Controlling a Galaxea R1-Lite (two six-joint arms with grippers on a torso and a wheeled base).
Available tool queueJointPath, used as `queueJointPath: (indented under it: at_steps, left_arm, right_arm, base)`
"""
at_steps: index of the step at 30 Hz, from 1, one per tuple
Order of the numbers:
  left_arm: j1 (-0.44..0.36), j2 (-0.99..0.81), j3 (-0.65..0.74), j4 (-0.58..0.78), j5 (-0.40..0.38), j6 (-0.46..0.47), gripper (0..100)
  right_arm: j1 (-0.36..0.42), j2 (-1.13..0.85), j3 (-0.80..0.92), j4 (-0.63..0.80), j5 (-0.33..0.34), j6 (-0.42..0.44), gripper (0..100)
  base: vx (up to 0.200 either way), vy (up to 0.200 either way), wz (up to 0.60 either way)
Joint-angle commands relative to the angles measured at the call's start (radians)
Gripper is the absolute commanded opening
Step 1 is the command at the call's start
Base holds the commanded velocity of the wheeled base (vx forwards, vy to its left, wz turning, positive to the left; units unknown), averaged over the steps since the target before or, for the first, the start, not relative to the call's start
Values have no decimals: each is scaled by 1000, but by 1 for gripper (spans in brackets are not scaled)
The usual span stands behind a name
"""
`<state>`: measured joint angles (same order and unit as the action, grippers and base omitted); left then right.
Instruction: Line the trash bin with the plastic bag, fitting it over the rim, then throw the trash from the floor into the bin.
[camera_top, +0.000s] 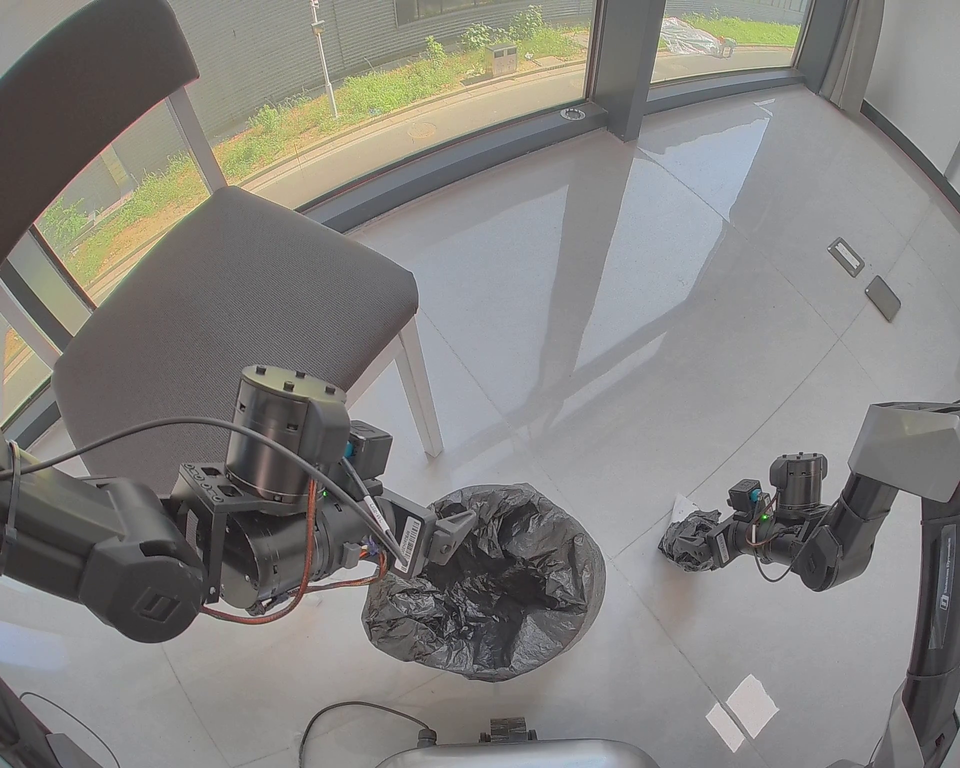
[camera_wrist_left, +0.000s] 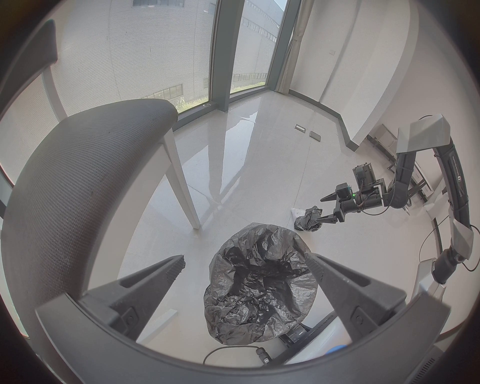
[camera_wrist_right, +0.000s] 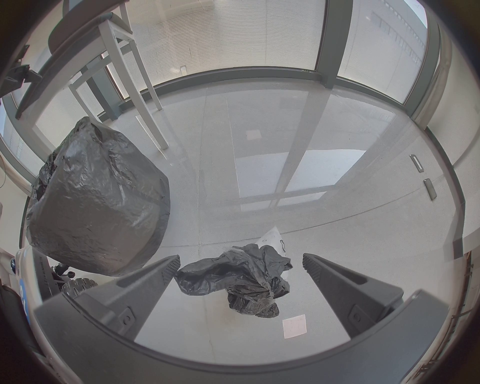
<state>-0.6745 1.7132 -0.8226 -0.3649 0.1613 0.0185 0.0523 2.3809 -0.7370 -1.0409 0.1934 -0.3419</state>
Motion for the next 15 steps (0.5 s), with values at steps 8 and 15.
queueJointPath:
  at_steps: [8, 15]
  left_arm:
    - [23, 11, 6, -2, 0, 1, 100]
    - [35, 11, 6, -2, 1, 3, 100]
  right_arm:
    - [-8, 93, -82, 38, 1, 0, 100]
    - [-9, 150, -154, 70, 3, 8, 100]
  base:
    - [0, 0, 0]
    - [0, 0, 0]
